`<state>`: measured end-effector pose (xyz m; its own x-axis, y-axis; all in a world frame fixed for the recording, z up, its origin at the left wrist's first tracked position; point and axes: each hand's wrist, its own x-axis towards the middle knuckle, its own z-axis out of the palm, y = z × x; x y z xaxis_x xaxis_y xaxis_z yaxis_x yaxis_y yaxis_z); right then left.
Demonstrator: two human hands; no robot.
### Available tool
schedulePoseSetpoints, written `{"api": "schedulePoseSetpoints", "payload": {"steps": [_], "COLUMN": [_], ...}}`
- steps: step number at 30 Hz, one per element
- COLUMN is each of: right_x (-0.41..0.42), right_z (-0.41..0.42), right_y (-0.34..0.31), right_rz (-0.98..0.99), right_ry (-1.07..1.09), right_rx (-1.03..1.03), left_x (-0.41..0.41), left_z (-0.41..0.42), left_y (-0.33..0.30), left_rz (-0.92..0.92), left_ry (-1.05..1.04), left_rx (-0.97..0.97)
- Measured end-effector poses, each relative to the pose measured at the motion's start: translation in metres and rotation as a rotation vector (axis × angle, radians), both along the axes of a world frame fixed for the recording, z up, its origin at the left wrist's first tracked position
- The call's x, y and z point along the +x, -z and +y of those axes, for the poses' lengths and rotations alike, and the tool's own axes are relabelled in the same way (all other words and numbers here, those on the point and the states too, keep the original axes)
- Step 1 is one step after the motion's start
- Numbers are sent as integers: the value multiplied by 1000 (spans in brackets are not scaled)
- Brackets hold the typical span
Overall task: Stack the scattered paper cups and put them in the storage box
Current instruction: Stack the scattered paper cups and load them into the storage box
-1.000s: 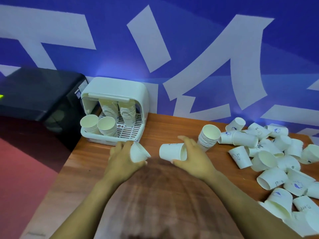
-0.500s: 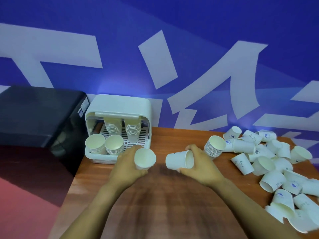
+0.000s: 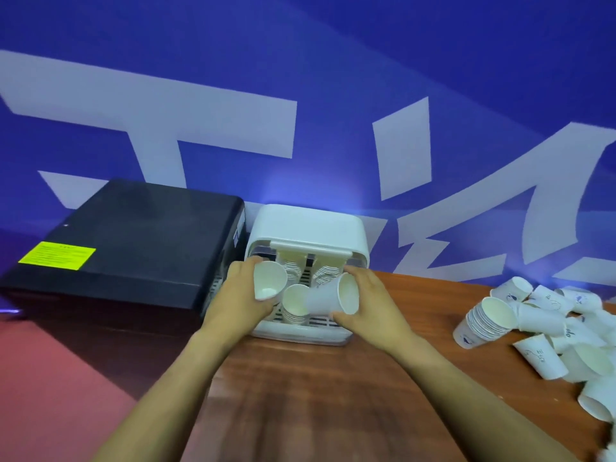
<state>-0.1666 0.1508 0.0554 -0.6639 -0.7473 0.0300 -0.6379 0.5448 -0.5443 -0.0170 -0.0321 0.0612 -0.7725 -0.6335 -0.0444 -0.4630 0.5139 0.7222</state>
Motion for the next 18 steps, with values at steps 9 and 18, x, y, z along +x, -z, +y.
{"api": "schedulePoseSetpoints", "payload": {"steps": [9,18], "right_x": [-1,-8], "right_z": [-41,-62], "right_y": [24,51], "right_rz": [20,-19], "right_ry": [-21,-69], "right_rx": [-37,52], "left_x": [-18,-32], "left_z": [-24,-32], "left_y": [23,51], "left_rz": [-34,-128], "left_ry": [-47,-50], "left_rx": [8,61]}}
